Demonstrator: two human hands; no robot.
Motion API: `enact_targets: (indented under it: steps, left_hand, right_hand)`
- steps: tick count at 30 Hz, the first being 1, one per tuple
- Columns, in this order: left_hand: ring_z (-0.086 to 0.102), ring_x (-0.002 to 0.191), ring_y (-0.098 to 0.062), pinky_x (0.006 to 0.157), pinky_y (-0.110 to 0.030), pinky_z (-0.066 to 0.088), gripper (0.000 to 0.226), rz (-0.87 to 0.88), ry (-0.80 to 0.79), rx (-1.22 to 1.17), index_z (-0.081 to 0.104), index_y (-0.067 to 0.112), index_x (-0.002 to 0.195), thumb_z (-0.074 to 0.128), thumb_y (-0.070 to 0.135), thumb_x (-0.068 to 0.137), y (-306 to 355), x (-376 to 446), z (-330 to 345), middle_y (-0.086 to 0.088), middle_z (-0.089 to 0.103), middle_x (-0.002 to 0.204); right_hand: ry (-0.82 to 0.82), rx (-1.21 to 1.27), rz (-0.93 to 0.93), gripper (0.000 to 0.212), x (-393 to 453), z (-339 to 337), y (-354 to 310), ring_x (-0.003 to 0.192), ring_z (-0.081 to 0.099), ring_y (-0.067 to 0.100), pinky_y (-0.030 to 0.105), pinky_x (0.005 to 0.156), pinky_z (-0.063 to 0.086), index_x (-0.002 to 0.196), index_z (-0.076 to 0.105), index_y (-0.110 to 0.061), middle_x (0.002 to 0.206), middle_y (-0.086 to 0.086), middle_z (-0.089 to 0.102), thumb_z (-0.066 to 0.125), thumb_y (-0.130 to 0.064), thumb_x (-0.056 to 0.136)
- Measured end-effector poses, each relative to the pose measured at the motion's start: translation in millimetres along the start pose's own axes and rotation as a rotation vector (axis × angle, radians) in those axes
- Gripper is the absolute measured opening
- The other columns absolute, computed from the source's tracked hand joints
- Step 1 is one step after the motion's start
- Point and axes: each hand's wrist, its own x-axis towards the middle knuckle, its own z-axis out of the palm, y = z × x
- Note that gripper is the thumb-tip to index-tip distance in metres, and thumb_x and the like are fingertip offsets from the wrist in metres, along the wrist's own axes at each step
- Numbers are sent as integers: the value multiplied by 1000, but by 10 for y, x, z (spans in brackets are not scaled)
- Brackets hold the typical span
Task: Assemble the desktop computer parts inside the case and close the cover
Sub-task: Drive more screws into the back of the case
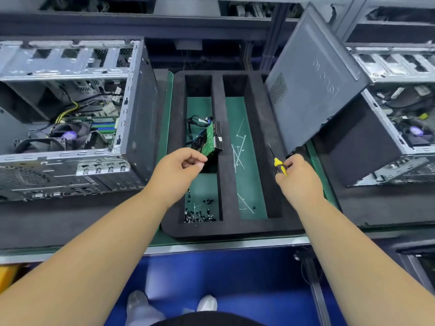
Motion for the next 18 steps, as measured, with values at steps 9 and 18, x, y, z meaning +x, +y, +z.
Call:
enact_targets:
  steps: [9,18]
  left_hand:
    - [58,78,-4,73,-14,42,22,-54,-33,-19,69,42,90,62,21,90,-140,52,85,19,66,88]
    - [61,85,-10,74,-14,44,21,-122,-17,19,69,39,91,61,20,90,-298,10,28,14,67,90]
  right_hand:
    - [59,426,-331,14,-161,-195,-595,65,56,-3,14,48,37,88,51,-28,78,-25,61,58,-16,86]
    - [-168,403,-511,21,-220,107,-874,74,60,4,31,66,51,95,56,-36,84,-17,60,62,-20,83]
